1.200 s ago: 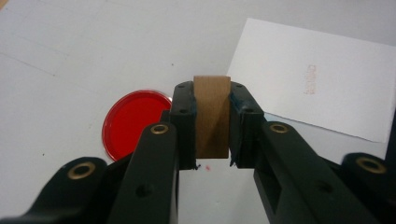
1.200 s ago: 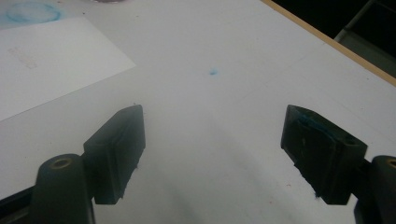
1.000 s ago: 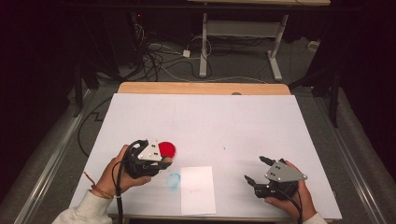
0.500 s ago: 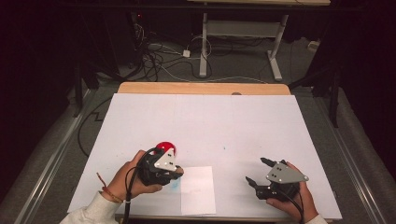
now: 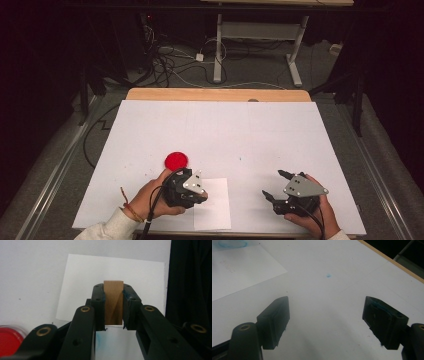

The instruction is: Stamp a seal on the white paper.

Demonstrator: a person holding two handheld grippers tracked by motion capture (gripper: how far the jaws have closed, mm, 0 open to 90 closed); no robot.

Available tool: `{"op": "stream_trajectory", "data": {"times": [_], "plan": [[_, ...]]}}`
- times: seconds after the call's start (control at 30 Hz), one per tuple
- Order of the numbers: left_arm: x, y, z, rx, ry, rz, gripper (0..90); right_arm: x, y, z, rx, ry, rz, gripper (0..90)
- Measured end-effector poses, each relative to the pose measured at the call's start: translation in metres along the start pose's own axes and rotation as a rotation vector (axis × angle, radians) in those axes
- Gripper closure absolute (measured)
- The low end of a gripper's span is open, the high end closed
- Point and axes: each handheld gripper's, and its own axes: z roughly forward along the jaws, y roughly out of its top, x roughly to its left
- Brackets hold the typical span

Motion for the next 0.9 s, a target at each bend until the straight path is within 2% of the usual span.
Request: {"op": "stream_trajectory", "data": {"times": [0.2, 0.37, 0.47, 0.57, 0.63, 0.8, 0.87, 0.9], "plan": [[-0.001, 0.004, 0.011, 0.027, -0.033, -0.015, 73.3, 0.001, 0.000, 0.001, 0.008, 0.007, -0.003, 22.3], [-0.003, 0.007, 0.019, 0.064, -0.053, 0.007, 73.3, 0.001, 0.000, 0.001, 0.009, 0.008, -0.005, 22.1], [-0.004, 0.010, 0.025, 0.114, -0.072, 0.035, 73.3, 0.002, 0.000, 0.002, 0.011, 0.012, -0.007, 22.1], [-0.005, 0.014, 0.030, 0.157, -0.069, 0.055, 73.3, 0.002, 0.000, 0.002, 0.015, 0.013, -0.010, 22.2], [-0.004, 0.016, 0.034, 0.181, -0.052, 0.056, 73.4, 0.002, 0.000, 0.003, 0.017, 0.014, -0.011, 22.2], [0.001, 0.019, 0.032, 0.183, -0.058, 0.053, 73.3, 0.003, -0.001, 0.003, 0.023, 0.018, -0.011, 22.2], [0.003, 0.020, 0.033, 0.196, -0.041, 0.055, 73.3, 0.003, -0.001, 0.004, 0.023, 0.019, -0.008, 22.2], [0.005, 0.020, 0.035, 0.196, -0.055, 0.048, 73.3, 0.003, -0.001, 0.004, 0.024, 0.018, -0.009, 22.3]]}}
